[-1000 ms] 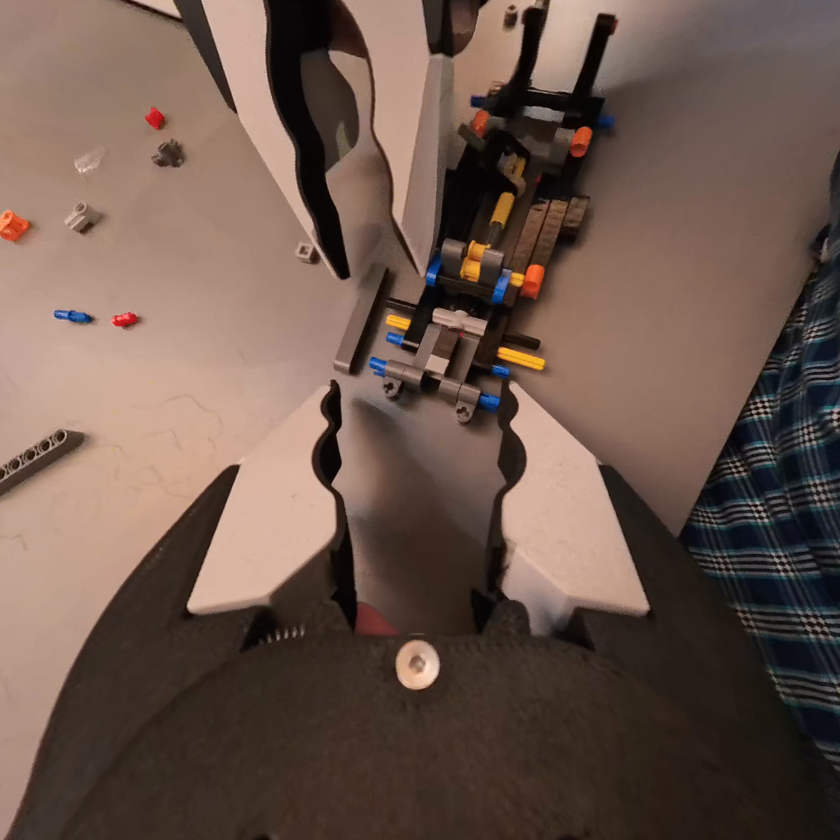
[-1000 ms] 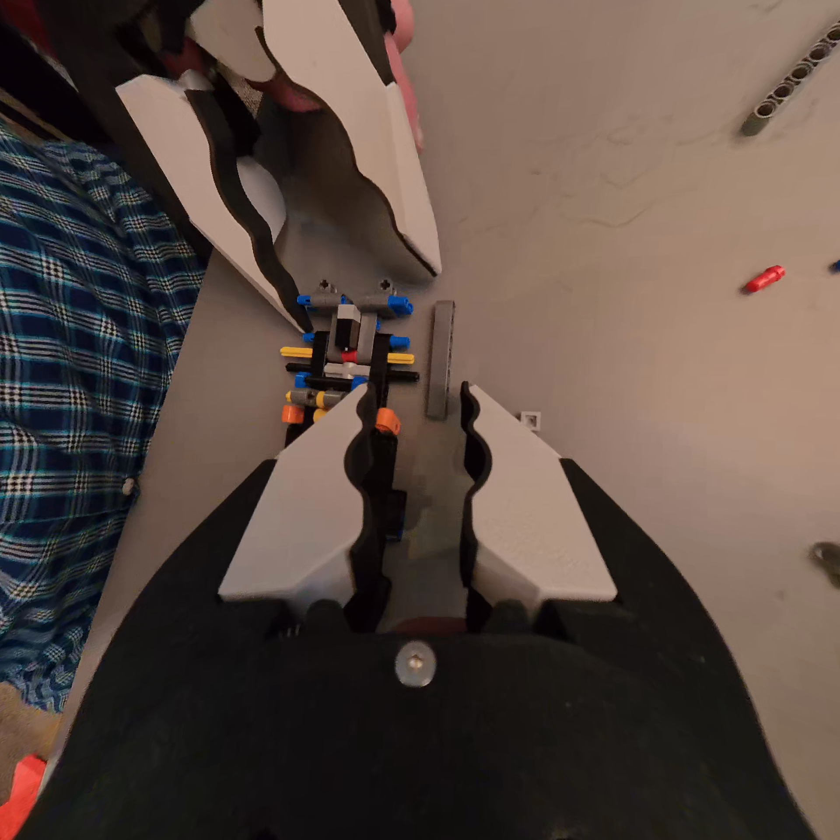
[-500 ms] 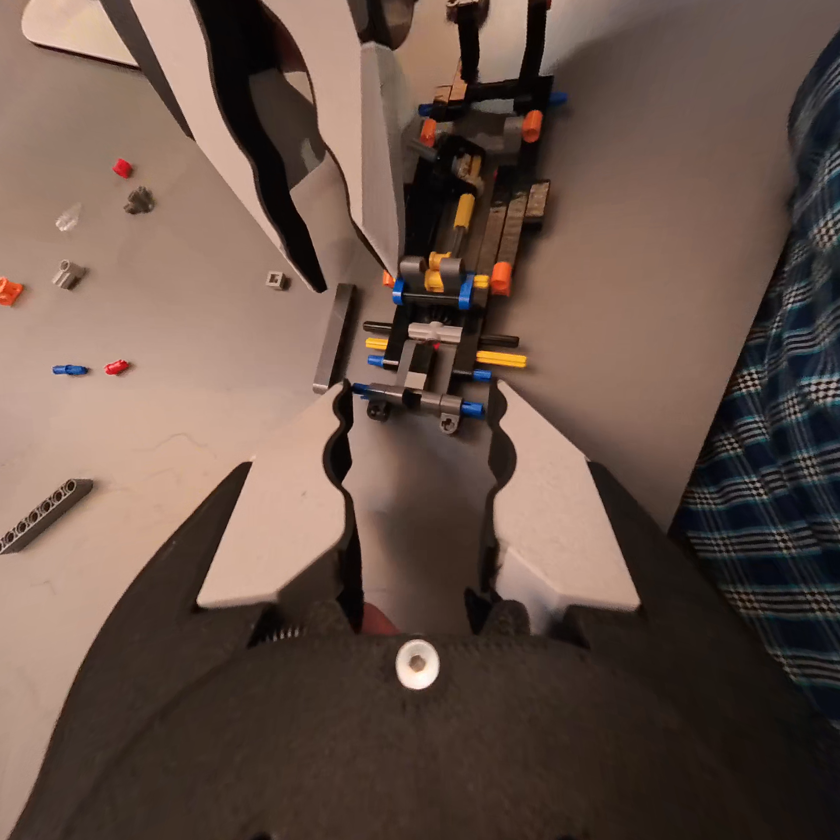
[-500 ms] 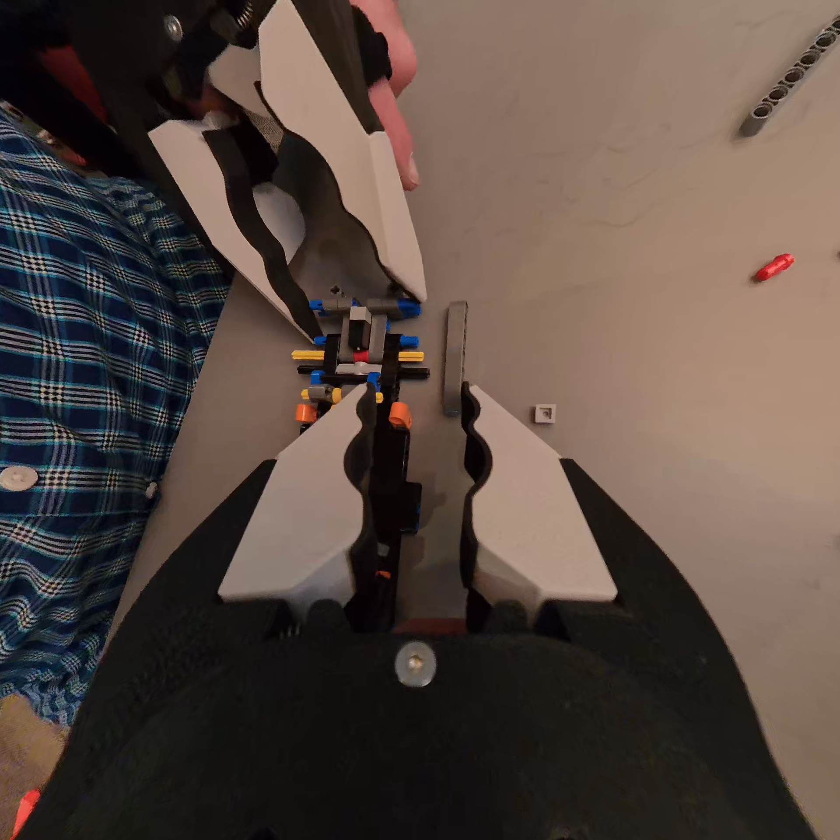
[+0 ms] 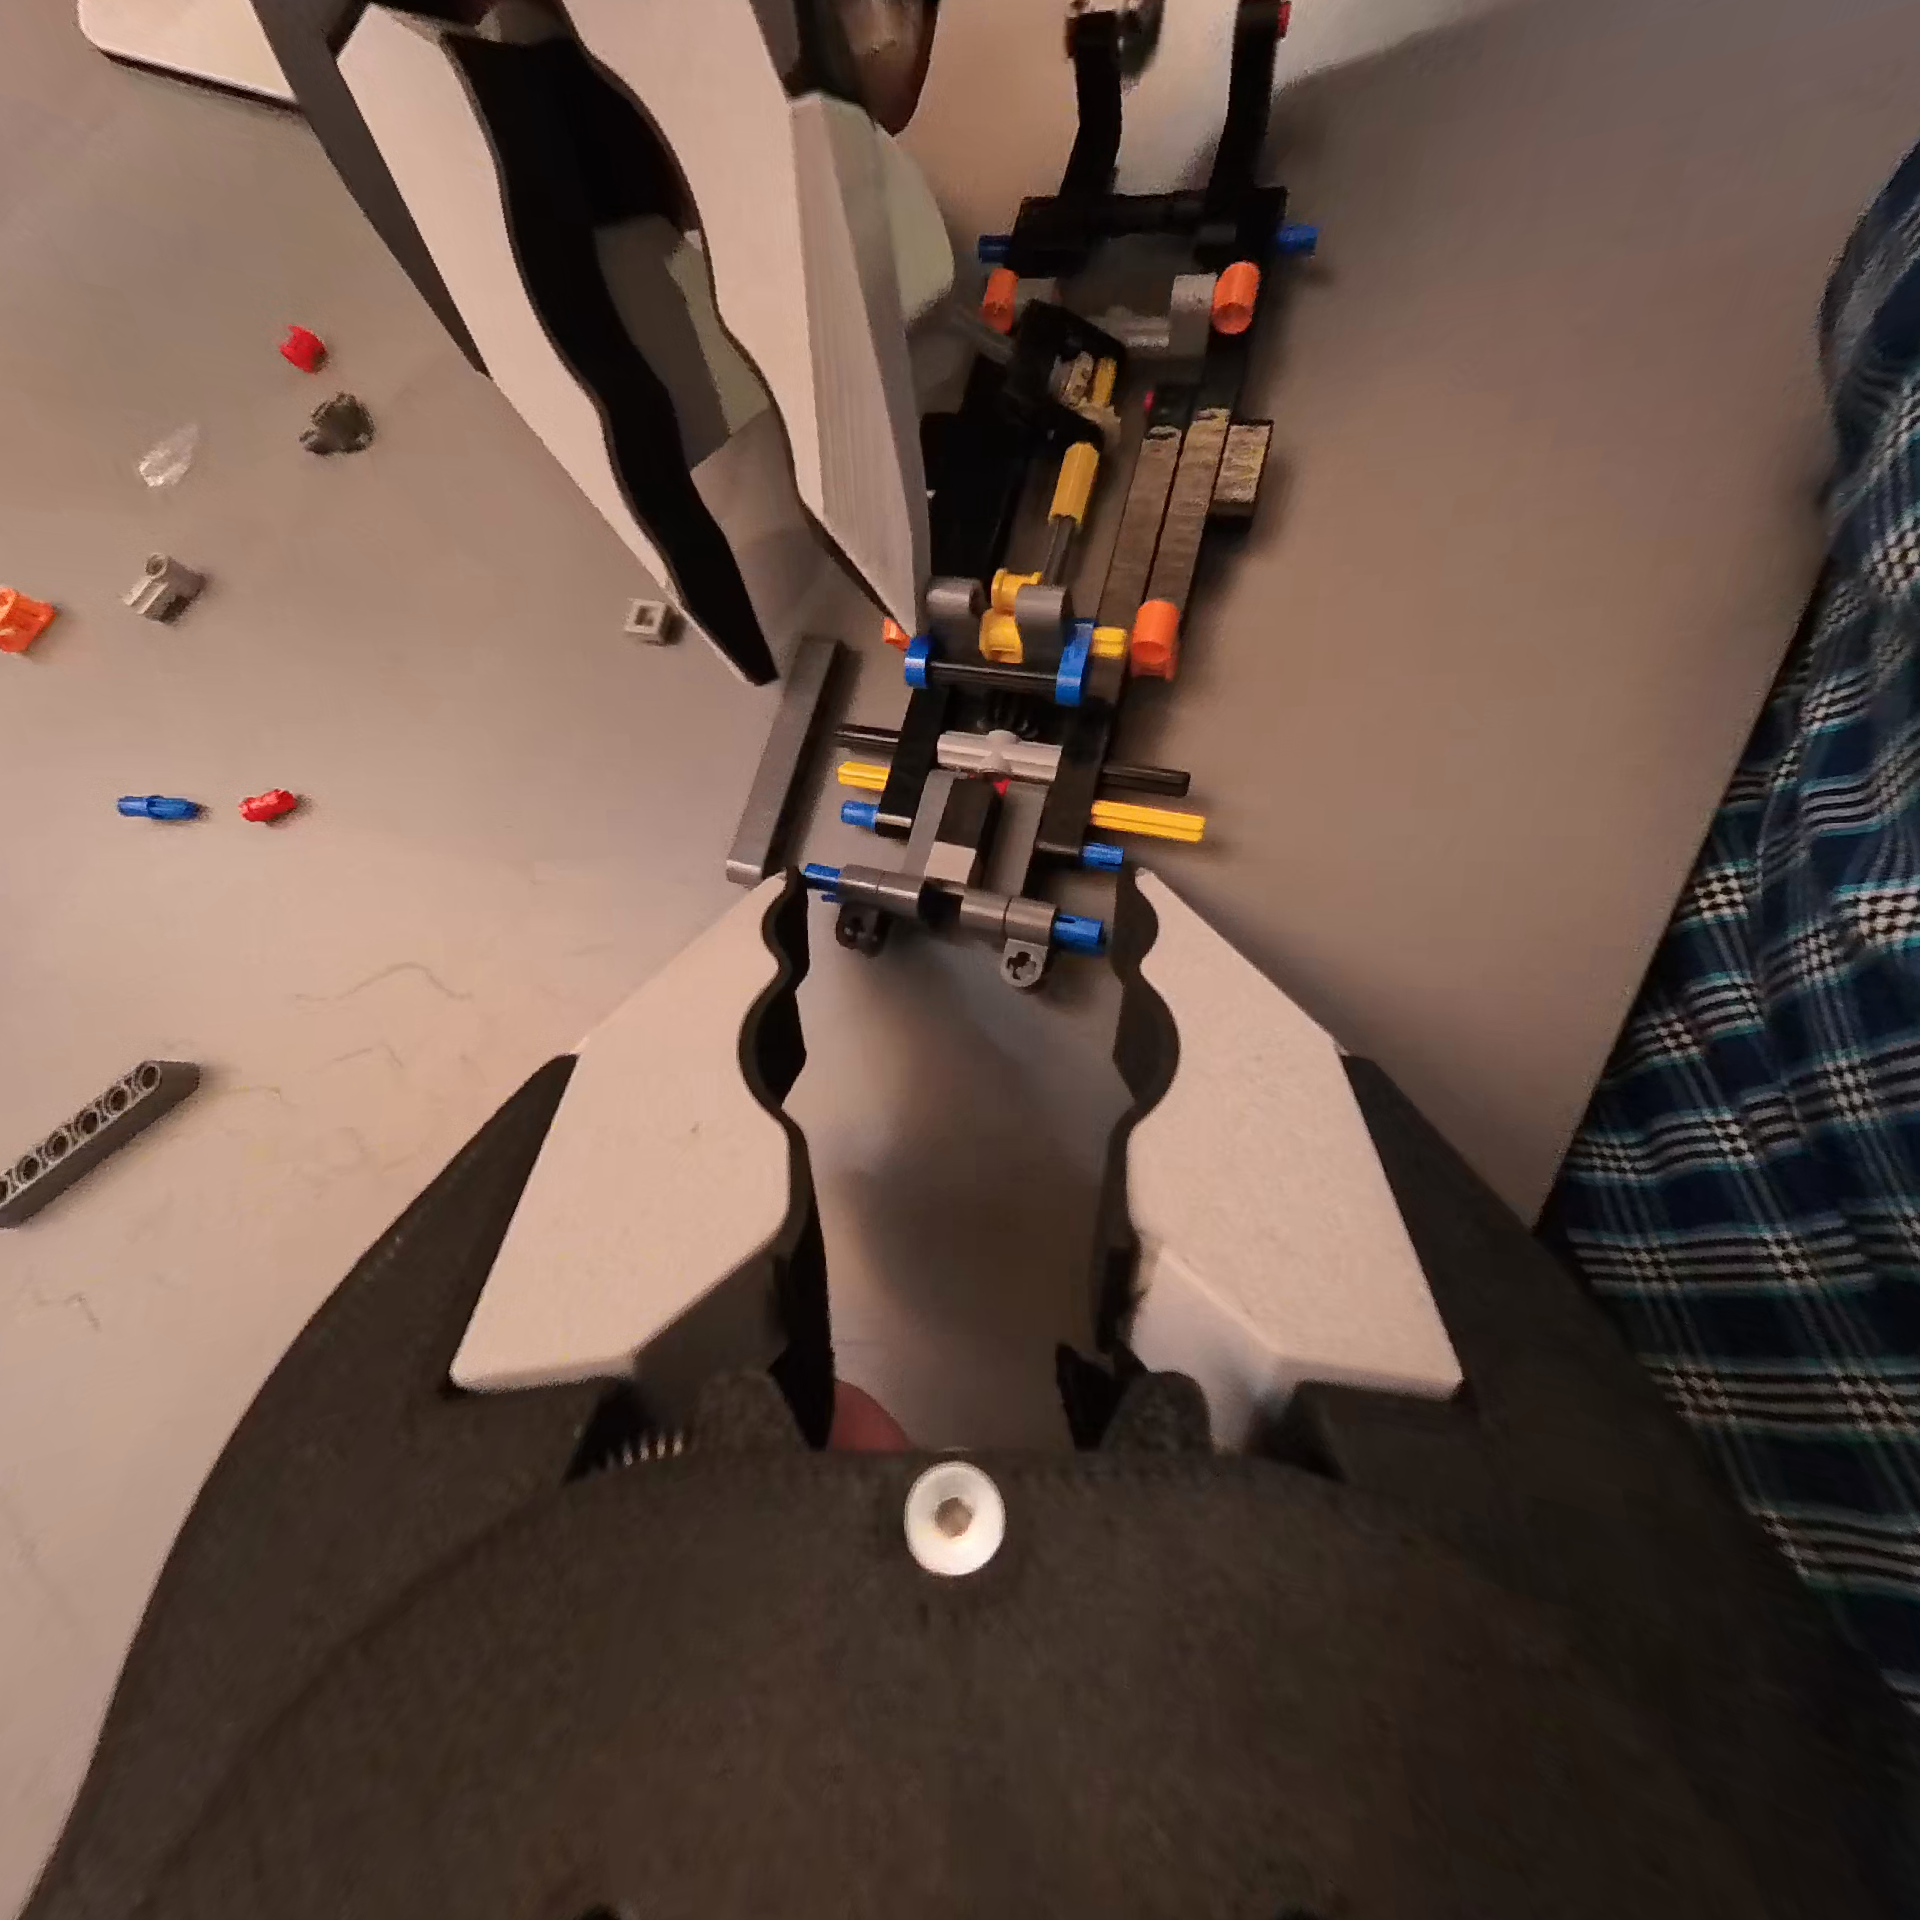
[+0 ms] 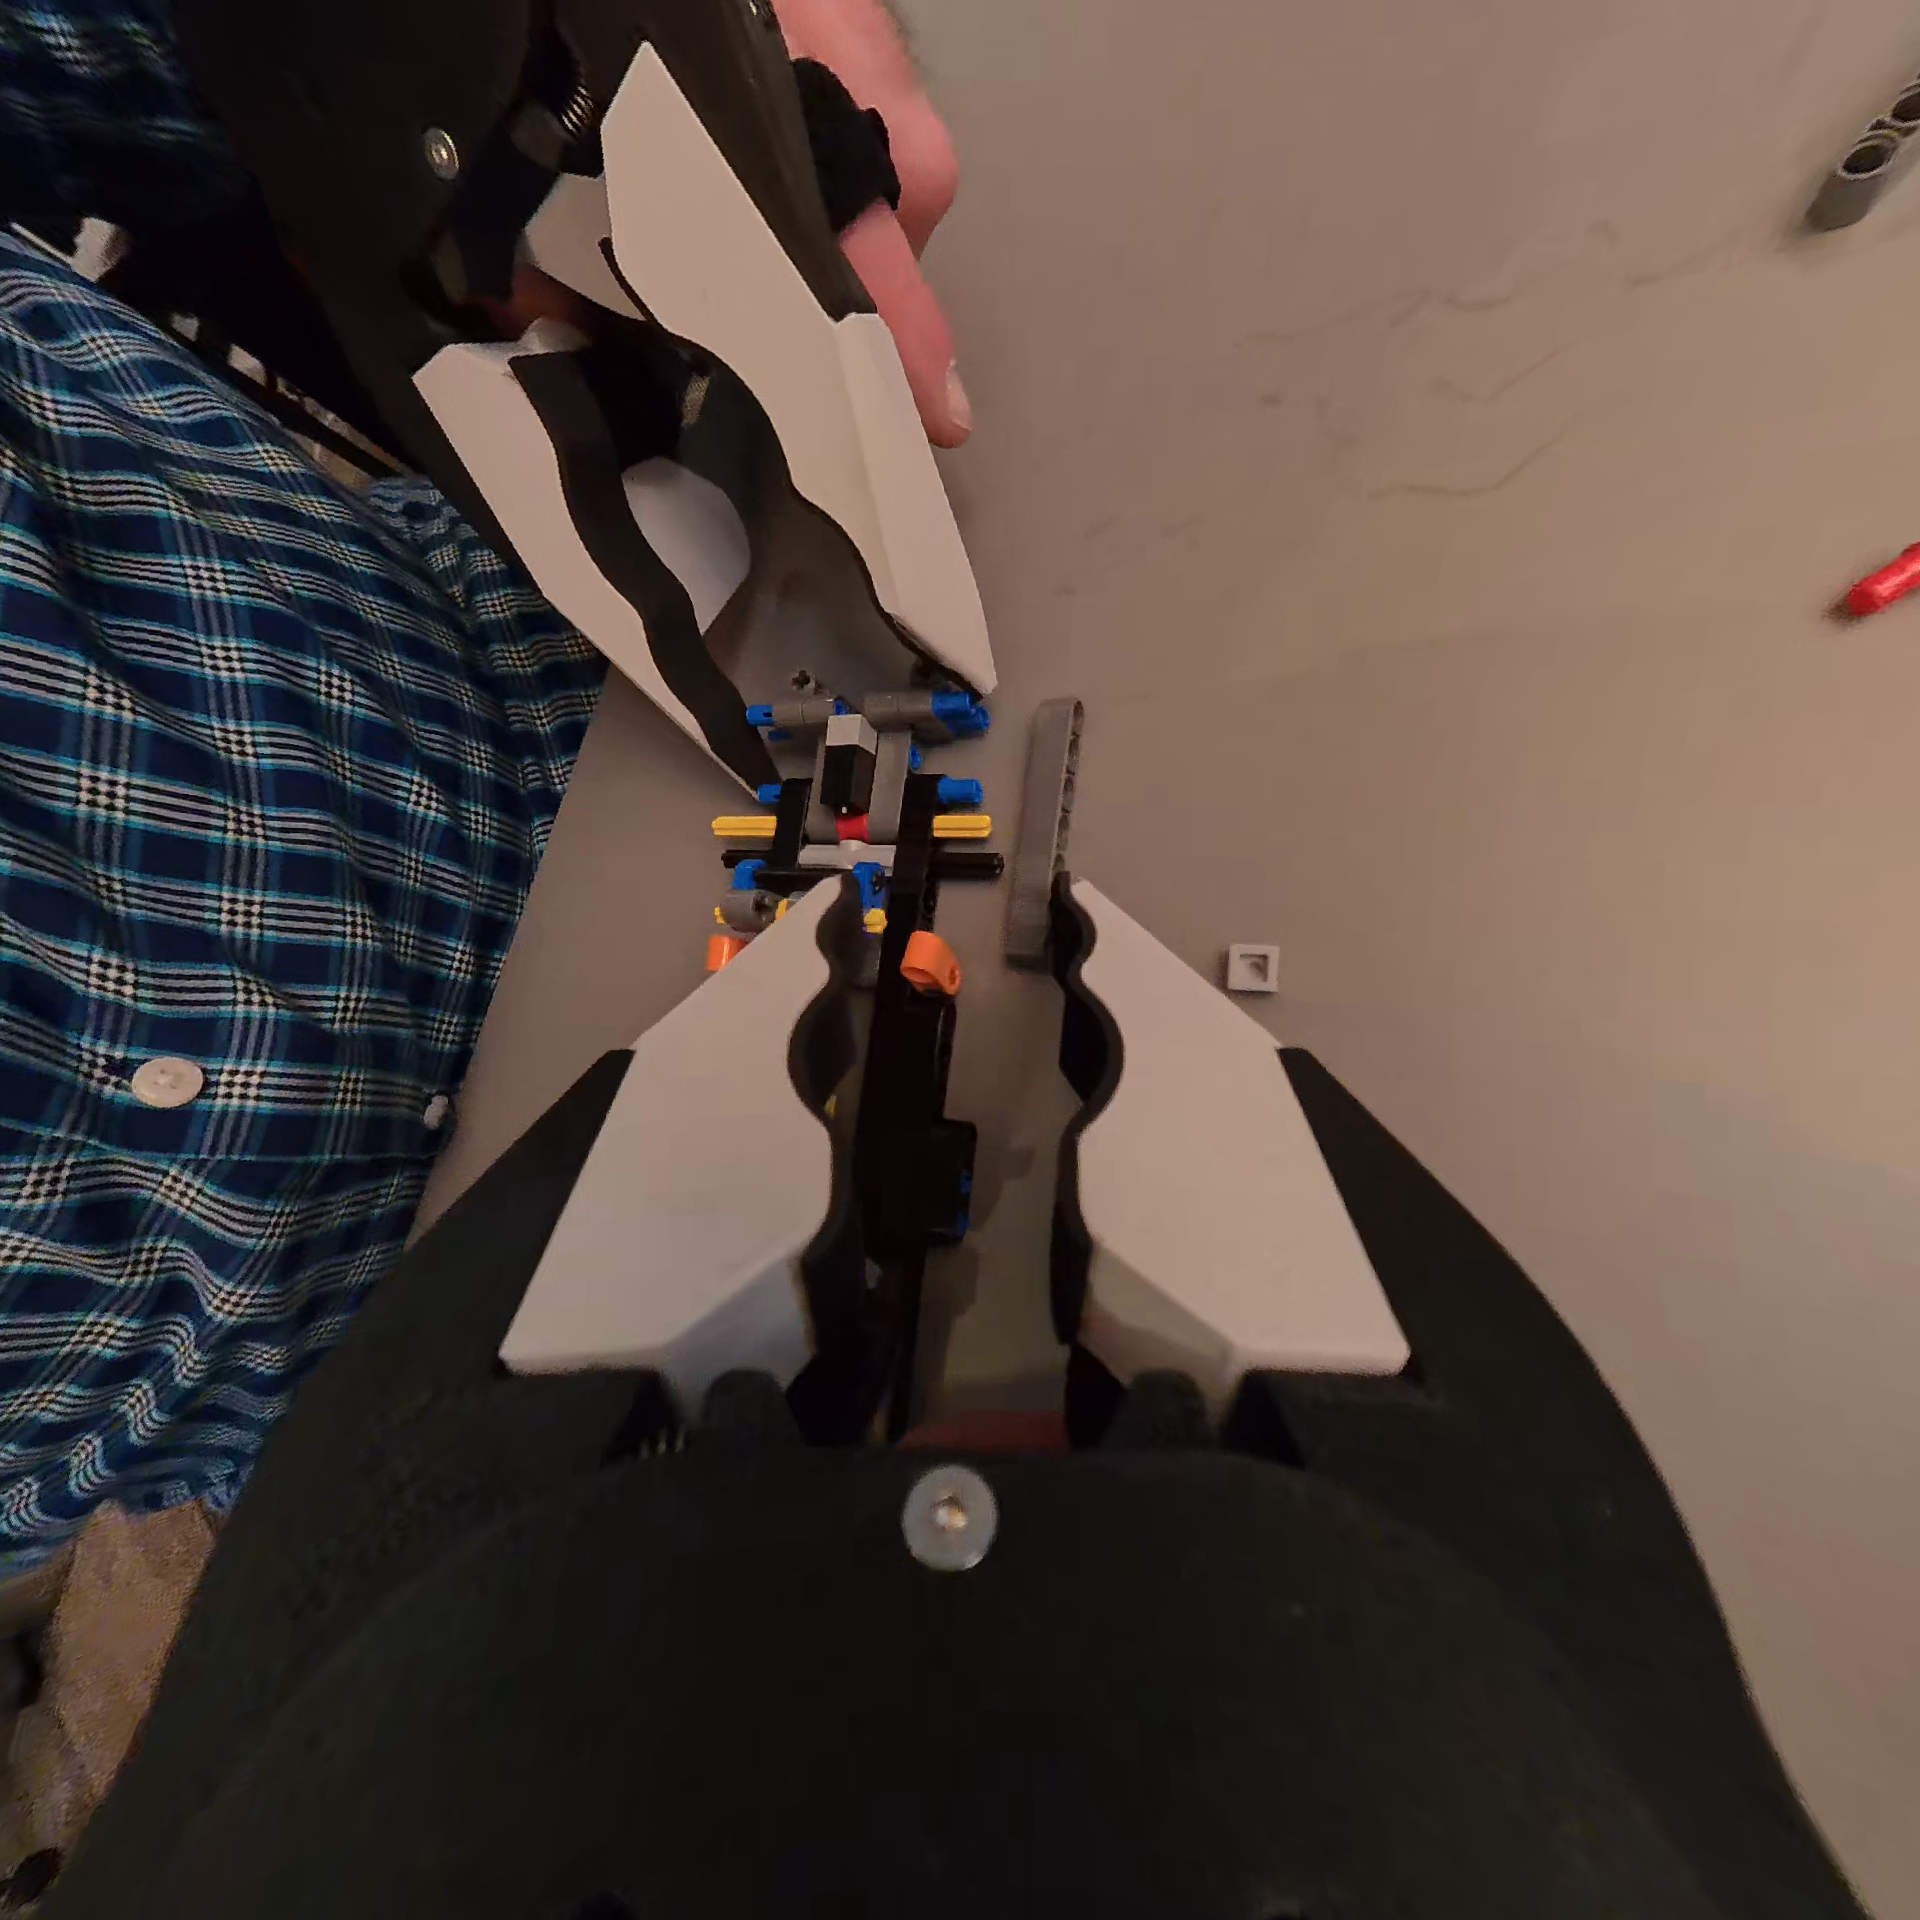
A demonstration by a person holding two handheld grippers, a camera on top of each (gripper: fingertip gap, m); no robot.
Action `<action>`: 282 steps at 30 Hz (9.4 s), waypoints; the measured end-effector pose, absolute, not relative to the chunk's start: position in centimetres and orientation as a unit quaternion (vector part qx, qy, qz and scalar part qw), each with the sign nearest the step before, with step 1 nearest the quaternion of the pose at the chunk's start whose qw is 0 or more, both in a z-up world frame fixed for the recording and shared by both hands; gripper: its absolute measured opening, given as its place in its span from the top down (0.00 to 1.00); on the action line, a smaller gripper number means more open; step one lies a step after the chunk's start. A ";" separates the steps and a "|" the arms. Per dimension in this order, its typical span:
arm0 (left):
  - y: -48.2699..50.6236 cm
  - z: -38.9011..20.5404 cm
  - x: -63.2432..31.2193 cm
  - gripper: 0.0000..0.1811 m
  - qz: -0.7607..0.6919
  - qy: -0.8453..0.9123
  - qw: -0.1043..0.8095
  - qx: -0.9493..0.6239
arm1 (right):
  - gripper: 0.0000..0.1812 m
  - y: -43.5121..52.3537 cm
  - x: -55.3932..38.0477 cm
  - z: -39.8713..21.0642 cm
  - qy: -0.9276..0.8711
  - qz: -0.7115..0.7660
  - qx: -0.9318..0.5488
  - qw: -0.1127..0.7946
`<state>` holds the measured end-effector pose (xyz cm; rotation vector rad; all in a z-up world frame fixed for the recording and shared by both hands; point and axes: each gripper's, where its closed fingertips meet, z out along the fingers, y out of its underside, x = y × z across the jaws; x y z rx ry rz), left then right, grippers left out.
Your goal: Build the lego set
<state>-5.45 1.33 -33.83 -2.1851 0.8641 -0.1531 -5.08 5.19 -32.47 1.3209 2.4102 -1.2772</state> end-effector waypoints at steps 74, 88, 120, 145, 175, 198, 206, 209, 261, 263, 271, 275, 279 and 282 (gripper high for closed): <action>2.7 -34.2 -6.1 0.58 -0.094 0.306 0.385 -0.866 | 0.77 4.3 -5.0 -32.7 0.791 -0.451 0.384 0.149; 2.4 -34.4 -5.7 0.64 -0.126 0.313 0.369 -0.866 | 0.76 6.5 -4.1 -32.0 0.819 -0.409 0.400 0.050; 2.0 -34.2 -5.5 0.64 -0.125 0.330 0.369 -0.860 | 0.79 4.9 -3.0 -33.7 0.863 -0.366 0.347 -0.042; 1.1 -34.2 -6.2 0.62 -0.153 0.363 0.356 -0.847 | 0.79 4.6 -3.3 -33.7 0.853 -0.396 0.337 -0.039; 1.2 -34.3 -5.6 0.69 -0.142 0.391 0.365 -0.833 | 0.81 4.1 -3.0 -33.5 0.851 -0.412 0.325 -0.024; 7.0 -31.2 -19.9 0.75 0.061 0.335 0.380 -0.860 | 0.81 8.3 -8.2 -28.5 0.804 -0.405 0.412 -0.141; 10.6 -34.0 -23.3 0.91 0.096 0.457 0.281 -0.838 | 0.80 8.2 -6.7 -28.3 0.799 -0.393 0.428 -0.153; 10.7 -34.4 -23.5 0.97 0.089 0.476 0.254 -0.837 | 0.81 8.4 -6.1 -28.4 0.798 -0.393 0.432 -0.151; 6.3 -26.5 -0.7 0.97 -0.148 0.439 0.298 -0.835 | 0.91 6.0 -1.0 -25.8 0.836 -0.207 0.354 -0.365; 6.2 -26.4 -0.2 0.97 -0.142 0.451 0.297 -0.830 | 0.93 6.1 -0.8 -26.5 0.841 -0.200 0.362 -0.348; 6.1 -26.0 -0.1 0.97 -0.123 0.453 0.317 -0.824 | 0.97 6.3 -0.7 -26.7 0.829 -0.218 0.385 -0.342; 4.6 -25.0 -1.4 0.82 -0.129 0.436 0.339 -0.824 | 0.97 5.5 0.3 -27.1 0.827 -0.238 0.397 -0.320; 2.0 -26.2 -4.1 0.73 -0.117 0.404 0.336 -0.843 | 0.97 3.1 1.5 -28.5 0.836 -0.259 0.392 -0.284; 0.1 -28.9 -5.3 0.64 -0.094 0.396 0.314 -0.858 | 0.97 1.5 1.9 -30.2 0.844 -0.258 0.389 -0.263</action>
